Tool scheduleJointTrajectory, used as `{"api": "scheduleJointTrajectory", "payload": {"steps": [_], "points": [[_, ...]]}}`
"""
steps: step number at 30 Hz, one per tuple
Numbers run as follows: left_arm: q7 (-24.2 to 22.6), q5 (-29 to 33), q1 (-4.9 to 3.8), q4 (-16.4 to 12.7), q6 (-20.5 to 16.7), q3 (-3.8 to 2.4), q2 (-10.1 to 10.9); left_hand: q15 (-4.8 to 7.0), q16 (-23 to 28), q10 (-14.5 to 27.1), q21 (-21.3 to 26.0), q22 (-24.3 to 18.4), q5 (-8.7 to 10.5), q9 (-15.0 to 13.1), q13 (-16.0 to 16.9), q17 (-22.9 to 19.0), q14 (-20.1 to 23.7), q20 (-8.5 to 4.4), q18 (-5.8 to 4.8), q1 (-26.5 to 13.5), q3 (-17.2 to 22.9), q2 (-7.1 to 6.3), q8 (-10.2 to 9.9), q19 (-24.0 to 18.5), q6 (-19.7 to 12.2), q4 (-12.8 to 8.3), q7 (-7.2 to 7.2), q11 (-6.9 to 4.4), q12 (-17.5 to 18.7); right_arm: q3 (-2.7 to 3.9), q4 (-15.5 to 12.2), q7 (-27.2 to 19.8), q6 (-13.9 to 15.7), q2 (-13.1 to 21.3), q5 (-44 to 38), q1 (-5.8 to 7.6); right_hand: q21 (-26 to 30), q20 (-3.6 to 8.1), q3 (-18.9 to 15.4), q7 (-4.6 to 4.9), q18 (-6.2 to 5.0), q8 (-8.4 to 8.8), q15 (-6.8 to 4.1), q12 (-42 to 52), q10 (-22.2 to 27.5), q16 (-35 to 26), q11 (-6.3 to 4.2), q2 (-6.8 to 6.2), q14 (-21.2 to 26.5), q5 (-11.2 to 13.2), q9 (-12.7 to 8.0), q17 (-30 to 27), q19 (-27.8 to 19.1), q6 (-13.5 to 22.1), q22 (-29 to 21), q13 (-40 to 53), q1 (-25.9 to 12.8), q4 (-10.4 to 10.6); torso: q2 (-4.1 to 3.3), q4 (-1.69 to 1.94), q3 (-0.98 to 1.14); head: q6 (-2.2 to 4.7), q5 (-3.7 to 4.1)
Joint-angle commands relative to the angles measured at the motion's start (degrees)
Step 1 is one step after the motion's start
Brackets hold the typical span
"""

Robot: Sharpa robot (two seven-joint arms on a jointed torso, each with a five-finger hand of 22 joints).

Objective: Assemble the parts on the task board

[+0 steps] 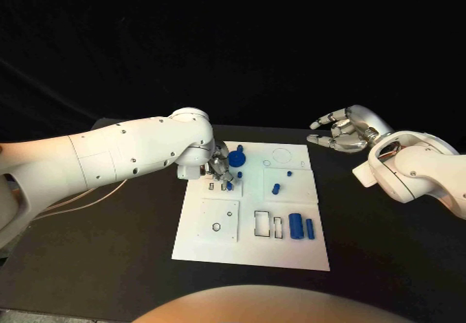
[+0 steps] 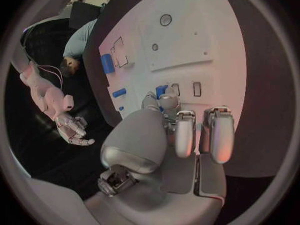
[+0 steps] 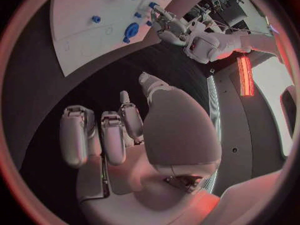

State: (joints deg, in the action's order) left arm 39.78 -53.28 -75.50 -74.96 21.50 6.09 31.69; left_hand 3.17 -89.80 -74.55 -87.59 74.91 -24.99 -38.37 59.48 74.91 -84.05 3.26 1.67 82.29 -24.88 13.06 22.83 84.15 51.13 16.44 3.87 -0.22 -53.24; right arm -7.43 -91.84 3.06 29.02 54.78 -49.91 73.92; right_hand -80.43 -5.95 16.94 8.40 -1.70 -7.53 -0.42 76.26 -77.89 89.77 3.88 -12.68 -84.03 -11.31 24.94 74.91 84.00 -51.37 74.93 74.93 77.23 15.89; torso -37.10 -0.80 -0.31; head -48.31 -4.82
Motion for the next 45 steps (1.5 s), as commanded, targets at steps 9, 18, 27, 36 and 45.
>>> {"api": "scheduleJointTrajectory", "payload": {"steps": [9,18,27,36,45], "points": [[0.07,0.74,0.06,0.23,0.77,0.07,-0.35,1.11,-0.20,-0.33,0.05,11.34,4.37,-0.96,0.16,15.09,-5.95,-1.02,-0.68,5.39,1.66,0.97,1.95,2.94,0.15,-0.02,-0.74,-0.96,-0.25,0.00,0.06,0.11,-0.93,-0.10,-0.24,-0.06,0.29,-0.24,0.22,0.03,-0.73,-0.43,0.37,-0.07,0.24,-0.32,-0.06,-0.01,-5.57,-0.24,0.11,13.71,0.19,-0.21,11.07,0.81,-0.16,0.13,-0.02,-0.02,0.04,-0.15,0.08],[-0.03,1.01,0.07,0.39,0.27,0.09,-0.36,1.31,-0.20,-0.46,0.15,11.32,5.99,-1.25,0.38,15.09,-5.95,-1.26,-0.66,9.73,5.03,0.69,2.67,2.87,-0.22,0.02,-1.04,-1.18,-0.36,0.00,0.12,0.14,-1.01,-0.12,-0.13,-0.09,0.35,-0.23,0.27,0.01,-0.75,-0.47,0.36,-0.12,0.28,-0.36,-0.07,0.02,-5.55,-0.26,0.14,13.61,0.16,-0.26,11.05,0.76,-0.18,0.15,0.02,0.02,0.10,-0.27,0.08],[-0.09,1.45,0.07,0.45,0.28,0.14,-0.30,1.39,-0.20,-0.84,0.18,11.41,1.12,-1.44,0.76,15.09,-5.95,-1.34,-0.66,9.53,7.44,-1.51,3.55,2.88,0.00,0.29,-1.26,-1.29,-0.74,-0.02,0.17,0.18,-1.13,-0.12,0.07,-0.12,0.36,-0.23,0.31,0.00,-0.75,-0.50,0.35,-0.07,0.23,-0.34,-0.08,0.04,-5.56,-0.27,0.15,13.67,0.16,-0.30,11.05,0.80,-0.20,0.16,0.02,0.00,0.07,-0.23,-0.05],[-0.77,3.70,0.10,0.21,-2.06,0.16,0.43,1.13,-0.20,-1.38,0.39,11.61,-6.24,-1.76,0.55,15.09,-5.95,-1.23,-0.65,-0.32,39.75,-16.58,5.98,2.86,-0.36,0.09,-0.80,-1.18,-0.27,-0.04,0.17,0.21,-1.18,-0.06,0.17,-0.15,0.33,-0.21,0.37,-0.02,-0.74,-0.56,0.33,-0.04,0.19,-0.33,-0.10,0.03,-5.57,-0.31,0.18,13.69,0.19,-0.37,11.07,0.82,-0.24,0.18,0.01,0.06,0.08,-0.12,-0.17],[-1.82,7.20,0.12,-0.05,-4.60,0.17,1.11,1.35,-0.20,-3.02,0.54,11.88,-8.14,-5.84,1.14,15.09,-5.95,-1.27,-0.64,-16.33,65.05,-24.26,12.04,2.95,-0.65,-10.20,-1.22,-1.26,-1.32,-0.06,0.20,0.22,-1.20,-0.05,0.28,-0.17,0.33,-0.21,0.37,-0.02,-0.74,-0.56,0.33,-0.04,0.19,-0.33,-0.10,0.03,-5.57,-0.31,0.18,13.69,0.19,-0.37,11.07,0.82,-0.24,0.18,-0.03,0.02,0.10,-0.10,-0.34]]}}
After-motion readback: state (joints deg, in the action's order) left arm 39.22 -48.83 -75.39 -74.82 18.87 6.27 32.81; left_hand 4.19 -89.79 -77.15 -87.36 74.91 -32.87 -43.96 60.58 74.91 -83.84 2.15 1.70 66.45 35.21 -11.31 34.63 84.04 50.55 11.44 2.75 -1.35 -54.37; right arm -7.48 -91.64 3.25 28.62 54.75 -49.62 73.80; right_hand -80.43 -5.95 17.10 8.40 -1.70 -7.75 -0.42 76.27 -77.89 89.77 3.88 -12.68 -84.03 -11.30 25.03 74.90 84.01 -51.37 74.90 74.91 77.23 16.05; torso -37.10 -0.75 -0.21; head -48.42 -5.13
